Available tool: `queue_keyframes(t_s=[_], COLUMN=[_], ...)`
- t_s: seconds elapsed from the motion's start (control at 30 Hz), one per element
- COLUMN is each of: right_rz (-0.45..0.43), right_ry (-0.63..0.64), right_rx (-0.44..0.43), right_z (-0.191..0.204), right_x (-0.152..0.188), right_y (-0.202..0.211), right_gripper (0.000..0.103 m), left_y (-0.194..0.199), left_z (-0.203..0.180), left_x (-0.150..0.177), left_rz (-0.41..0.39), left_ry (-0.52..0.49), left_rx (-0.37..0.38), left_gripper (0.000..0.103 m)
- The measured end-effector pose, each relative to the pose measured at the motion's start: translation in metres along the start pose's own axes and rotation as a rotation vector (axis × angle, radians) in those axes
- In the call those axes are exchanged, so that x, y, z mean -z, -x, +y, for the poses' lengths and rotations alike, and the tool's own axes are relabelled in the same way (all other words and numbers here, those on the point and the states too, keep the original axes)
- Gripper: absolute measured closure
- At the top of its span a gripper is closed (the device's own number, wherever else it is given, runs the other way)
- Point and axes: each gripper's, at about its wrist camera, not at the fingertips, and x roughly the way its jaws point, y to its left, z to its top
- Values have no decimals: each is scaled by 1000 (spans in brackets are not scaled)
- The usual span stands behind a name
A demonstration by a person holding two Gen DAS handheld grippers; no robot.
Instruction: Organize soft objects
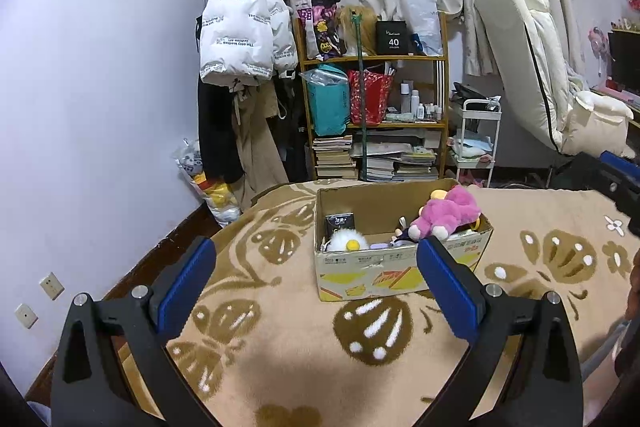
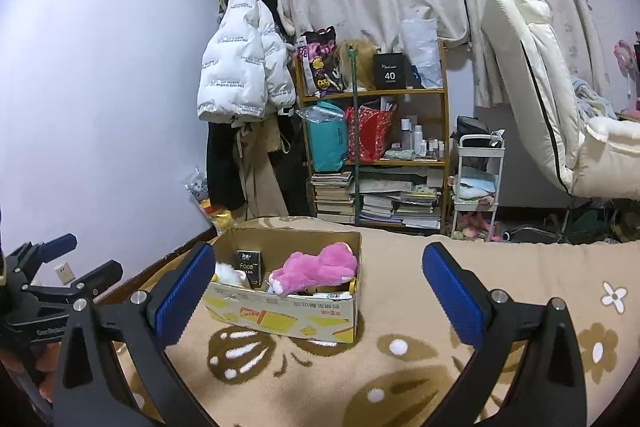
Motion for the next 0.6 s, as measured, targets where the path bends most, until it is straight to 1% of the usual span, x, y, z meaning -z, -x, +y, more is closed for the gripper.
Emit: queue_keyframes(t_s=[0.13, 0.23, 0.33, 0.47, 0.6], right_rz=[-30, -28, -25, -33, -20], right_ry=[22, 15, -12, 1, -21], right_rx=[16, 16, 15, 30, 32], right_z=[-2, -6, -12, -15, -21], right_x=[5, 8, 13, 17, 21], right_y=[6, 3, -1, -3, -6], right_gripper=[0, 0, 0, 0, 0], left_y=[-8, -16, -22, -30, -32], left_z=[0, 1, 1, 1, 0], left_x=[10, 15, 18, 21, 25], left_rz=[7, 25, 36, 58, 74], left_ry=[-9, -5, -9, -8, -10], left_rx=[-11, 9, -8, -11, -14], left_gripper=[3, 3, 3, 3, 3])
